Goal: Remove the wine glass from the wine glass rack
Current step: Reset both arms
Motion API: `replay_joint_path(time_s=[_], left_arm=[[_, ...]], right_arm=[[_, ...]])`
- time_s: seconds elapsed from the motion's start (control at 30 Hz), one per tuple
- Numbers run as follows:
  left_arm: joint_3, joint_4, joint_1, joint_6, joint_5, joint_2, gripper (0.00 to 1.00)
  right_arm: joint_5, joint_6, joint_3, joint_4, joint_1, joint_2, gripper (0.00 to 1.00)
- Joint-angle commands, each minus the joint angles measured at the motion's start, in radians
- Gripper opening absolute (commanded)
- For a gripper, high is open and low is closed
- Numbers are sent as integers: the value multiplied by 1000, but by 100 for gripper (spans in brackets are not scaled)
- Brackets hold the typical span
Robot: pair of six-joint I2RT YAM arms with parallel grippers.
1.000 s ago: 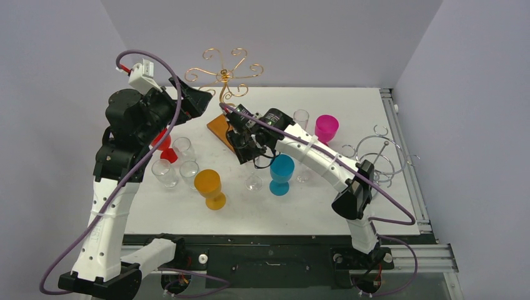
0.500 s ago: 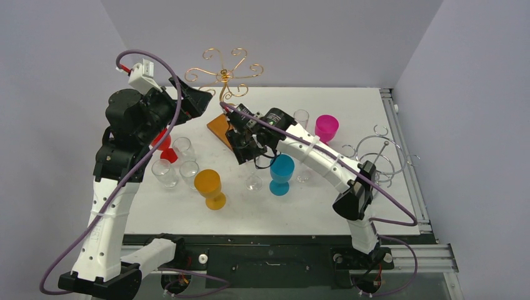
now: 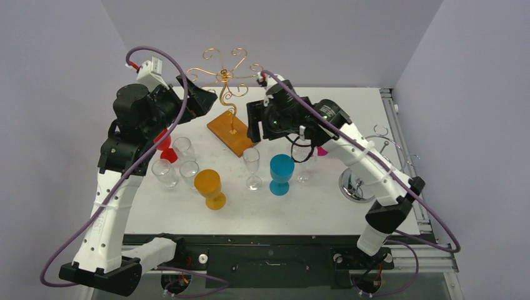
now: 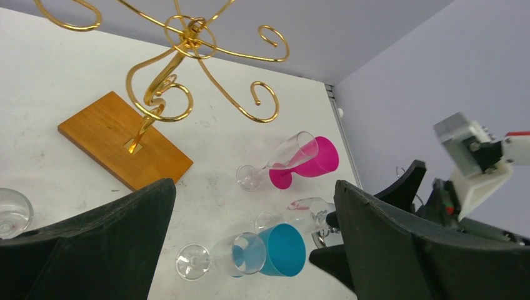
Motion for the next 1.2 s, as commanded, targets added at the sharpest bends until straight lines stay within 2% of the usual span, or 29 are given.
replay_joint_path(time_s=[0.0,0.1,0.2,0.37,0.47,0.73,1.17], left_arm=[[81,8,-61,37,-17,21,96],[123,-19,-166,70,-100,50,96],[157,-28,-227,89,-126,86,96],[204,-48,-384,141,-262,147,96],[242,-62,-464,174,-331,199,96],[315,-118,-516,176,-476,287,96],[281,-65,-513,222,-488,251,96]], right_arm=[[11,38,-99,143,-84,-166,65],[24,52,-198,231,-138,-279,69],[43,80,-293,312,-216,-374,72],[41,142,-537,507,-383,-589,77],[44,171,-611,558,-432,-676,78],[90,164,-681,581,-452,-783,79],[101,153,-718,626,-455,-825,80]])
